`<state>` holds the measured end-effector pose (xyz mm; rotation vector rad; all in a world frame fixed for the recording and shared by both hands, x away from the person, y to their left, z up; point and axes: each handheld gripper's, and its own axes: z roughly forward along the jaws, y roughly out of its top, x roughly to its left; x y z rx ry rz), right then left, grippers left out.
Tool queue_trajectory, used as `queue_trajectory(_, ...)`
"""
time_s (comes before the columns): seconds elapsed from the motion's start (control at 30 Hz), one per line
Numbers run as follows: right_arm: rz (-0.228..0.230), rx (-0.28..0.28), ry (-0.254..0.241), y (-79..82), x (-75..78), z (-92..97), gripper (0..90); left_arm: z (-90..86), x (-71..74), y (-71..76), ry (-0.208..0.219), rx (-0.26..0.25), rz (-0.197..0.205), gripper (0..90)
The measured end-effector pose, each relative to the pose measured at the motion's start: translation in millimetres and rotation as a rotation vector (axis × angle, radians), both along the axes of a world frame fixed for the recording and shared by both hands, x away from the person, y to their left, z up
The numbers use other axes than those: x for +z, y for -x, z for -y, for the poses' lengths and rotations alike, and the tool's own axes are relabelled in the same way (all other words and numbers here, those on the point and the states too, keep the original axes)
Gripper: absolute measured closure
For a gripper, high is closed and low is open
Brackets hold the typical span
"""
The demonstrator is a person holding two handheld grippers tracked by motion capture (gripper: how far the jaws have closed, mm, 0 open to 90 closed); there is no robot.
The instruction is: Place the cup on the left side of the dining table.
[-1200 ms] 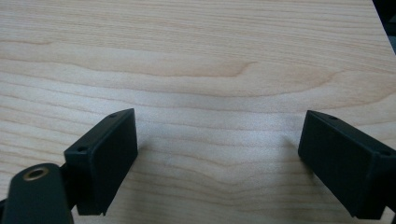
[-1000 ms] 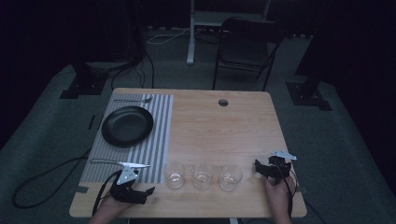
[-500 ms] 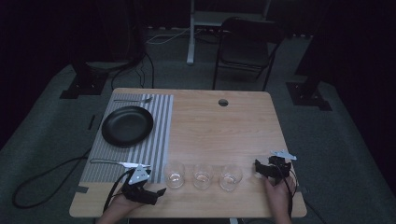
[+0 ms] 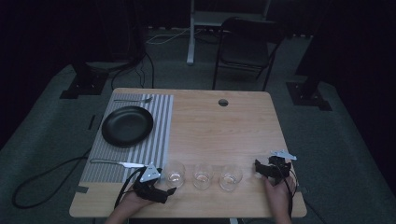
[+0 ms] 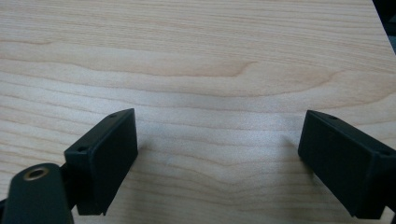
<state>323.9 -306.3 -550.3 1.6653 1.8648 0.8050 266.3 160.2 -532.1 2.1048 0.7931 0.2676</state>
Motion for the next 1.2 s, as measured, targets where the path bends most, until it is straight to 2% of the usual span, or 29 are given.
queue_trajectory(0.17, 0.000, 0.000, 0.000, 0.0, 0.0, 0.0, 11.4, 5.1, -1.8, -3.6, 0.011, 0.003, 0.012, 5.1)
queue_trajectory(0.23, 0.000, 0.000, 0.000, 0.0, 0.0, 0.0, 11.4, 7.3, -2.9, -5.2, 0.015, -0.004, 0.006, 5.2)
queue_trajectory(0.4, 0.000, 0.000, 0.000, 0.0, 0.0, 0.0, 11.4, 12.2, -3.2, -8.9, 0.041, -0.003, 0.011, 5.2)
queue_trajectory(0.6, 0.000, 0.000, 0.000, 0.0, 0.0, 0.0, 11.4, 18.4, -2.7, -10.0, 0.062, 0.020, 0.065, 5.2)
queue_trajectory(0.67, 0.000, 0.000, 0.000, 0.0, 0.0, 0.0, 11.5, 18.2, -2.6, -9.2, 0.088, 0.044, 0.110, 5.2)
queue_trajectory(0.7, 0.000, 0.000, 0.000, 0.0, 0.0, 0.0, 11.4, 17.9, -2.6, -9.5, 0.108, 0.046, 0.112, 5.2)
queue_trajectory(0.77, 0.000, 0.000, 0.000, 0.0, 0.0, 0.0, 11.4, 18.6, -3.0, -8.7, 0.107, 0.054, 0.147, 5.2)
queue_trajectory(0.87, 0.000, 0.000, 0.000, 0.0, 0.0, 0.0, 11.5, 20.4, -4.2, -7.9, 0.108, 0.056, 0.162, 5.2)
queue_trajectory(1.03, 0.000, 0.000, 0.000, 0.0, 0.0, 0.0, 11.4, 24.4, -6.5, -8.3, 0.116, 0.047, 0.156, 5.2)
queue_trajectory(1.2, 0.000, 0.000, 0.000, 0.0, 0.0, 0.0, 11.4, 25.0, -7.2, -6.9, 0.125, 0.047, 0.188, 5.3)
